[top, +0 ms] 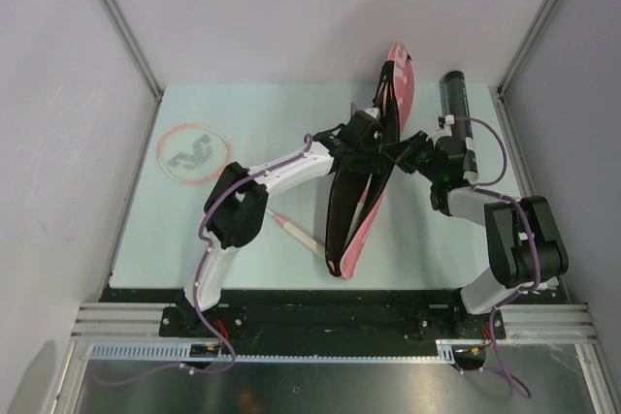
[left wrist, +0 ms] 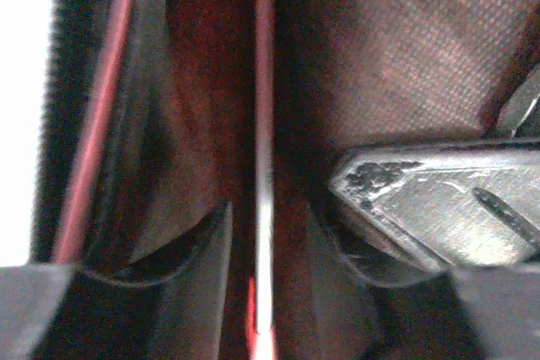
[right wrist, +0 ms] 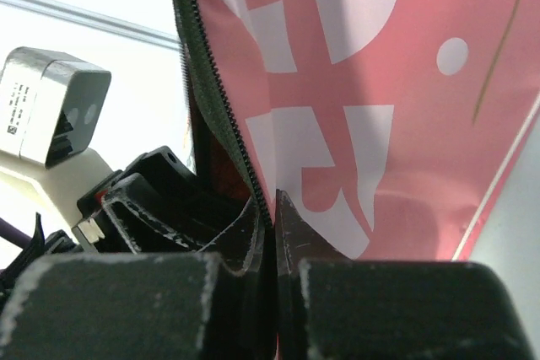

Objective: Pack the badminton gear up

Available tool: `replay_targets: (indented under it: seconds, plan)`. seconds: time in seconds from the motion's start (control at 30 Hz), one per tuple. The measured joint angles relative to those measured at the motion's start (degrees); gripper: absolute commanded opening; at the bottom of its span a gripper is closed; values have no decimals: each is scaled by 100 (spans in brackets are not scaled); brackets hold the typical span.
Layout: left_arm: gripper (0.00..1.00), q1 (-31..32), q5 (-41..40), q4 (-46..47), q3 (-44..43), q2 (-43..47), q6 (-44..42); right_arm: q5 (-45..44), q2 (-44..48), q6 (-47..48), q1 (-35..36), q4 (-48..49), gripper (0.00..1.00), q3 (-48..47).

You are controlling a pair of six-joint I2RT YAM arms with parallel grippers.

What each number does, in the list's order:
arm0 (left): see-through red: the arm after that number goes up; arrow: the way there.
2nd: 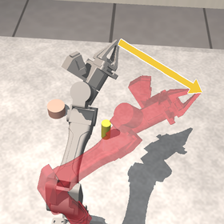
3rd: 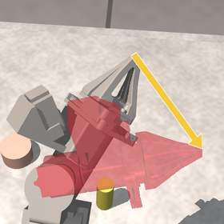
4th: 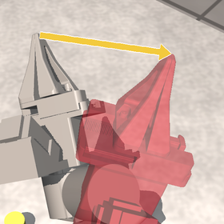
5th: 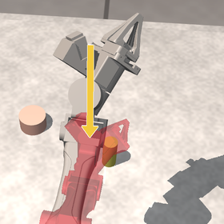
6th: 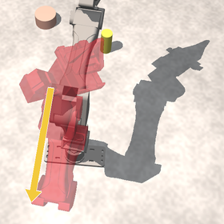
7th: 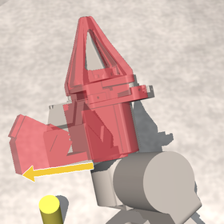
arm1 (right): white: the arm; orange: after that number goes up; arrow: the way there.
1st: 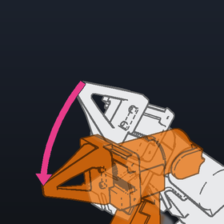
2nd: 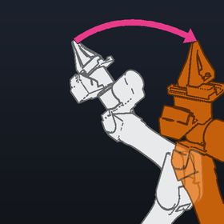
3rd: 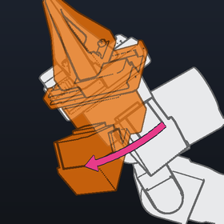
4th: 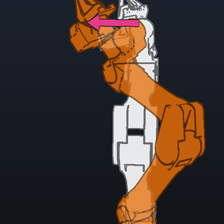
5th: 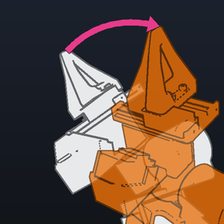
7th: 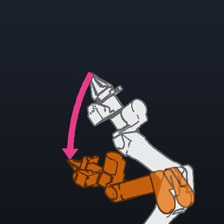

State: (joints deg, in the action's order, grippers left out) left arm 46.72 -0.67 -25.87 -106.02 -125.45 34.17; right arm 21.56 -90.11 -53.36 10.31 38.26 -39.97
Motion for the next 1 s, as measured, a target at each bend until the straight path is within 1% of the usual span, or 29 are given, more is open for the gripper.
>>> replay_targets:
  seconds: [0.03,0.13,0.23,0.3,0.37,0.47,0.53,0.63,0.67,0.7,0.73,0.77,0.8,0.83,0.9,1.0]
  plan:
    - [59,-11,-31,39,-4,-4,-37,61,-24,-11,-26,26,0,4]
    - [64,-76,-7,120,0,0,-133,236,-85,-11,-175,50,0,11]
    - [64,-144,264,199,142,216,-234,487,-125,76,-304,26,0,11]
    - [61,-177,507,269,431,627,-269,627,-125,175,-363,-17,0,9]
    - [61,-262,841,321,909,1357,-269,715,-122,321,-382,-98,0,-4]
    - [63,-450,1248,479,1873,2855,-269,782,-105,549,-378,-236,0,-59]
    - [68,-728,1370,564,2575,3965,-273,796,-63,693,-378,-380,0,-107]
    - [68,-1410,1554,734,3628,5316,-136,809,26,905,-378,-597,0,-153]
    - [71,-1740,1626,787,4024,5696,-37,811,50,955,-378,-660,0,-168]
    - [83,-2050,1665,778,4358,5960,81,822,72,1005,-378,-721,0,-184]
    - [89,-2343,1681,750,4658,6151,201,828,92,1056,-378,-778,0,-195]
    - [92,-2538,1639,717,4863,6238,262,831,111,1097,-378,-809,0,-197]
    - [93,-2712,1547,678,5082,6312,420,831,136,1145,-378,-859,0,-201]
    - [97,-2820,1386,562,5248,6269,608,828,155,1172,-378,-905,0,-210]
    - [100,-2986,1102,256,5434,6070,981,828,184,1215,-378,-979,0,-227]
    - [100,-3307,822,-184,5421,5600,1543,826,243,1287,-378,-1082,0,-232]
